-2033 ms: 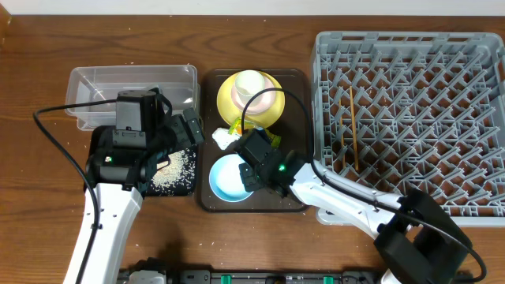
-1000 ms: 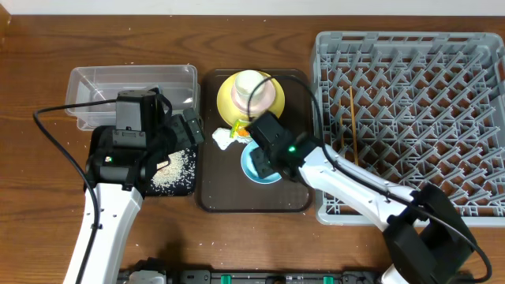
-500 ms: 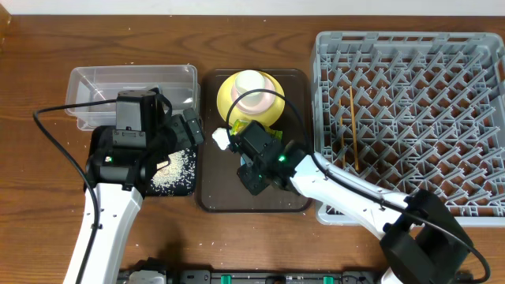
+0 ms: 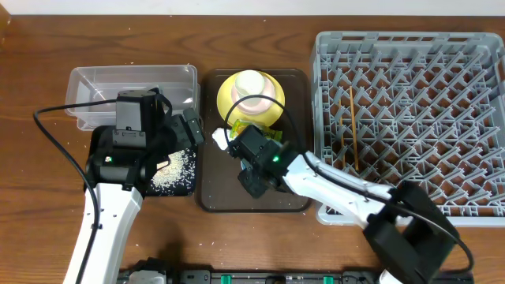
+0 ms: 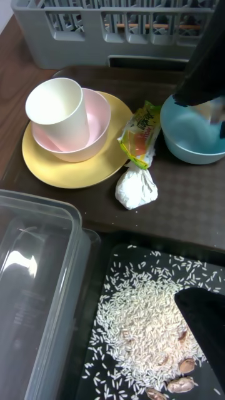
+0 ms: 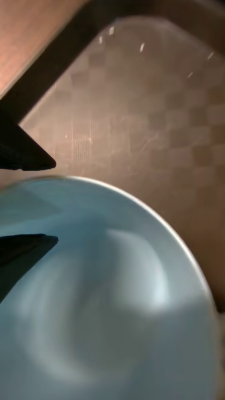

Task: Sort waste into correct bins and load items into the dishwasher rack
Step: 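Grasp the rim of the light-blue bowl with the right gripper, then carry the blue bowl into the dish rack and set it down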

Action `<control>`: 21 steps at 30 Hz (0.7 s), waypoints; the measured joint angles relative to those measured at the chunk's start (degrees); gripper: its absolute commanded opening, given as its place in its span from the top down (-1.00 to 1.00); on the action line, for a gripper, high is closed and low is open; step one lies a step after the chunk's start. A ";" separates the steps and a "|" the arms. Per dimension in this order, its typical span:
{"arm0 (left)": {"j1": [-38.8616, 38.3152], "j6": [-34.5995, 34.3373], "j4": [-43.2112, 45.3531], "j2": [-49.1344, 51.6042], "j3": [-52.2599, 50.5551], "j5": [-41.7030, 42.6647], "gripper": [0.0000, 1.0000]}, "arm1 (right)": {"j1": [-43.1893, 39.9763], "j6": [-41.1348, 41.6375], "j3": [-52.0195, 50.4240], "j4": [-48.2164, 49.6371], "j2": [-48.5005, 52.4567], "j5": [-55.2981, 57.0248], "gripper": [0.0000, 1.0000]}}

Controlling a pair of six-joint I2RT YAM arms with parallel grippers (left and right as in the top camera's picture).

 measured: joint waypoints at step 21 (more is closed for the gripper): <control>0.00 0.00 -0.02 0.00 0.00 0.00 -0.91 | -0.02 -0.46 3.52 -6.47 -4.98 0.17 0.98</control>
